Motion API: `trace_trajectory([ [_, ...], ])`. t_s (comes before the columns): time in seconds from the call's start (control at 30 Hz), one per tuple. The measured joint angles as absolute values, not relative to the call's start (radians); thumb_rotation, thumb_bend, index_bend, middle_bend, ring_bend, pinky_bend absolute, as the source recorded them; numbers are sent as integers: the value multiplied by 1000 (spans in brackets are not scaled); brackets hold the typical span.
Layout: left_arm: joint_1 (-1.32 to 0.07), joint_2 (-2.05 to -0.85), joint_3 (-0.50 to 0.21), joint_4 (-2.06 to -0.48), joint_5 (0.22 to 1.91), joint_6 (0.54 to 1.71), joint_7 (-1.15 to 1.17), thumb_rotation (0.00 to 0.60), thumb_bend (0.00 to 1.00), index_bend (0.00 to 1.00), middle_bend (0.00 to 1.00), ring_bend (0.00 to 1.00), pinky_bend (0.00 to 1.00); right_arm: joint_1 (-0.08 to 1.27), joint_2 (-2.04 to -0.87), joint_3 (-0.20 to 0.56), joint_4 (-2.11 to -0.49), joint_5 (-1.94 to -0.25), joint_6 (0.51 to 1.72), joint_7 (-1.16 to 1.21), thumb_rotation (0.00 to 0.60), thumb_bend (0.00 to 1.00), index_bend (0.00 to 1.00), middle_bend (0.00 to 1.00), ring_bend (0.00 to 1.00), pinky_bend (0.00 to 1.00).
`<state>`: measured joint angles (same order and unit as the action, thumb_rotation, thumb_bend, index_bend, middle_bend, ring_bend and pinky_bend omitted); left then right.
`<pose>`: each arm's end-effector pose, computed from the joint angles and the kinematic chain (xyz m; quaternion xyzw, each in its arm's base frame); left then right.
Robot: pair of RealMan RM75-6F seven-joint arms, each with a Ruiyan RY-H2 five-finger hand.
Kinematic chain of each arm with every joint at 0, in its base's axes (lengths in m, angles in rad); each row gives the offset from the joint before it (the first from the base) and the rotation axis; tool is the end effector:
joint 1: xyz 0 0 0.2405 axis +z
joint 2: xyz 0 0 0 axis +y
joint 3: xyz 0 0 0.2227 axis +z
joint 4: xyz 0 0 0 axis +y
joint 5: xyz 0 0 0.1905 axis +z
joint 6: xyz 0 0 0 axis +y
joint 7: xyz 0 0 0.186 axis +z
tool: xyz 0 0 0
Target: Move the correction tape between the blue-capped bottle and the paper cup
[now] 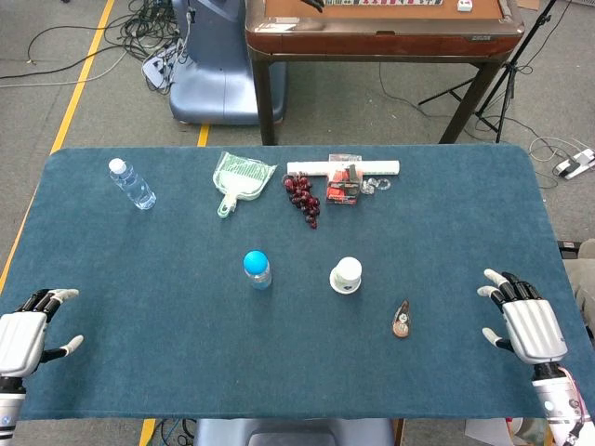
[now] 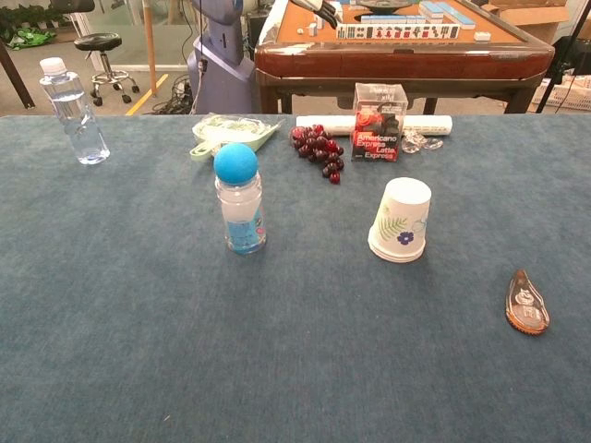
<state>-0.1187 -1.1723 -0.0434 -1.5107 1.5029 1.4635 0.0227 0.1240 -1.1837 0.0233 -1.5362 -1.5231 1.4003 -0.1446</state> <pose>-0.2814 0.2283 0.1514 -0.6170 -0.3641 -0.3709 0.5910 -0.2778 -0.2243 0.1295 0.6579 -0.3525 0.3256 0.5803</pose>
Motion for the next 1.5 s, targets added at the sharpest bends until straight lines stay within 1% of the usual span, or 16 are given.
trace_trajectory([
  [0.17,-121,-1179,-45,-1503,1501,1462,15,600,94,285,350,278,467,133,-1169,12,-1539,-1530,1373,-131,600,102,338,199,121,262],
  [0.3,-125,-1190,-41,-1485,1500,1447,4,600,93,287,355,284,473,144,-1156,3,-1547,-1534,1345,-115,600,13,309,171,121,280],
  [0.37,-127,-1194,-38,-1480,1504,1445,2,600,93,288,355,285,474,146,-1164,4,-1546,-1540,1348,-114,600,0,263,142,120,282],
  [0.43,-126,-1195,-37,-1479,1502,1445,-4,600,93,290,358,288,481,149,-1178,5,-1537,-1544,1351,-115,600,0,245,129,114,282],
  [0.5,-125,-1193,-36,-1480,1497,1442,-12,600,93,291,362,292,492,157,-1192,3,-1521,-1554,1344,-111,600,0,286,176,113,295],
  [0.53,-124,-1190,-36,-1482,1493,1441,-17,600,93,293,363,293,498,161,-1198,2,-1514,-1559,1341,-105,600,0,328,229,143,333],
  [0.6,-123,-1186,-37,-1484,1492,1442,-20,600,93,295,363,294,501,167,-1211,3,-1500,-1573,1342,-96,600,0,470,422,316,519],
  [0.67,-120,-1183,-38,-1487,1492,1450,-22,600,94,299,364,294,501,173,-1236,9,-1469,-1593,1363,-93,600,0,568,546,451,644],
  [0.7,-118,-1181,-39,-1489,1492,1454,-23,600,94,300,364,295,501,175,-1248,11,-1455,-1601,1373,-93,600,0,681,670,584,754],
  [0.73,-116,-1179,-40,-1493,1492,1461,-25,600,93,303,365,295,501,177,-1260,14,-1439,-1608,1381,-95,600,0,756,742,660,812],
  [0.77,-113,-1177,-41,-1496,1492,1465,-26,600,93,304,366,295,501,181,-1274,17,-1419,-1618,1389,-98,600,0,865,840,762,882],
  [0.83,-110,-1174,-42,-1499,1490,1468,-27,600,93,306,367,296,502,192,-1293,20,-1389,-1630,1393,-105,600,0,980,961,898,965],
  [0.9,-110,-1173,-41,-1499,1489,1466,-28,600,93,306,367,296,503,209,-1309,24,-1363,-1638,1385,-115,600,0,1000,1000,979,998],
  [0.97,-109,-1173,-39,-1497,1488,1464,-29,600,93,307,367,296,503,224,-1320,28,-1348,-1638,1371,-127,600,0,1000,1000,1000,1000],
  [1.23,-107,-1170,-41,-1498,1481,1461,-37,600,94,309,367,296,503,260,-1353,34,-1317,-1612,1297,-156,600,0,1000,1000,1000,1000],
  [1.5,-102,-1167,-40,-1502,1484,1470,-26,600,93,314,367,296,504,295,-1418,36,-1258,-1569,1227,-180,600,0,1000,1000,1000,1000],
])
